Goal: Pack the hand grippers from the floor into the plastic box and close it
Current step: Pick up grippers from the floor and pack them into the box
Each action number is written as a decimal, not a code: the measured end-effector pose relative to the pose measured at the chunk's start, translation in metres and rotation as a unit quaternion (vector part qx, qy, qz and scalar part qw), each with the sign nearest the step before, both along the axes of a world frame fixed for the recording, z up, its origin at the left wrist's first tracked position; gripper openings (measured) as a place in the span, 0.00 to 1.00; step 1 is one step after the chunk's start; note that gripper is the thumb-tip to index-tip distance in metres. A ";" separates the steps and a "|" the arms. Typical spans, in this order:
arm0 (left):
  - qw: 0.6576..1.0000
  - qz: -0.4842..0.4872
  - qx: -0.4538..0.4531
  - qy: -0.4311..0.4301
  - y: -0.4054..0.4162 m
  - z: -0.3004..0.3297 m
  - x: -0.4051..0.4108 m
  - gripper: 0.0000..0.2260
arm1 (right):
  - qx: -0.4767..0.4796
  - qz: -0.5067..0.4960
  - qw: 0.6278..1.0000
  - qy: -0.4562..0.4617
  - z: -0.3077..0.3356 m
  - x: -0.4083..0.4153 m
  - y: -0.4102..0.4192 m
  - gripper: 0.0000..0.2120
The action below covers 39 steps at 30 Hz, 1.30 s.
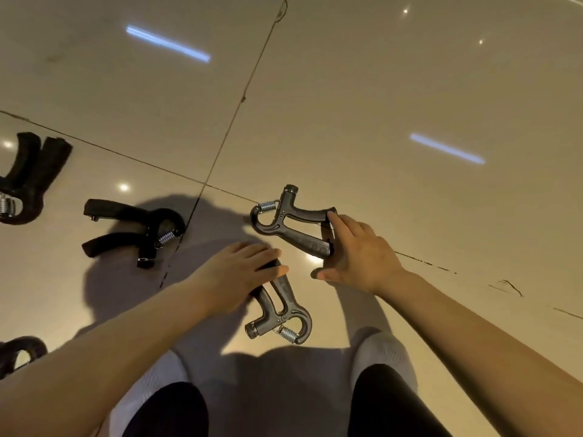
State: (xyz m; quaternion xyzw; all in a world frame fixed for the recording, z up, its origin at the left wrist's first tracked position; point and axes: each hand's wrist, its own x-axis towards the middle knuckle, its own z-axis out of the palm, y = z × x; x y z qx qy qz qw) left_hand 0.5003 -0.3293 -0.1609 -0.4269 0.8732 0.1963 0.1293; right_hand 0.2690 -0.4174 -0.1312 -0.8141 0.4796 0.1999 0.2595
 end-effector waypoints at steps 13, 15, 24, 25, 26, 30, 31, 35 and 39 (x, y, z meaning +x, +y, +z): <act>0.974 0.200 -0.025 0.100 0.046 -0.004 0.033 0.39 | -0.110 0.009 0.993 -0.037 -0.017 0.013 0.003 0.38; 0.969 0.221 -0.011 0.112 0.051 -0.006 0.035 0.40 | -0.122 0.010 0.992 -0.035 -0.017 0.013 0.001 0.39; 0.957 0.235 -0.036 0.167 0.046 0.016 0.032 0.46 | -0.114 0.016 0.993 0.012 -0.014 0.025 -0.002 0.38; 0.956 0.230 -0.050 0.174 0.041 0.021 0.028 0.45 | -0.111 0.015 0.994 0.014 -0.013 0.026 -0.001 0.38; 0.955 0.225 -0.063 0.183 0.036 0.027 0.025 0.44 | -0.108 0.015 0.994 0.015 -0.013 0.026 -0.001 0.39; 0.943 0.224 -0.099 0.223 0.011 0.048 0.013 0.38 | -0.107 0.017 0.994 0.010 -0.012 0.026 -0.002 0.39; 0.945 0.215 -0.106 0.224 0.007 0.052 0.011 0.38 | -0.109 0.018 0.994 0.013 -0.012 0.027 -0.003 0.39; 0.955 0.170 -0.135 0.200 0.003 0.063 0.007 0.35 | -0.123 0.017 0.992 0.013 -0.015 0.028 -0.003 0.37; 0.949 0.196 -0.144 0.203 0.001 0.070 0.012 0.32 | -0.117 -0.003 0.993 -0.004 -0.017 0.024 -0.004 0.40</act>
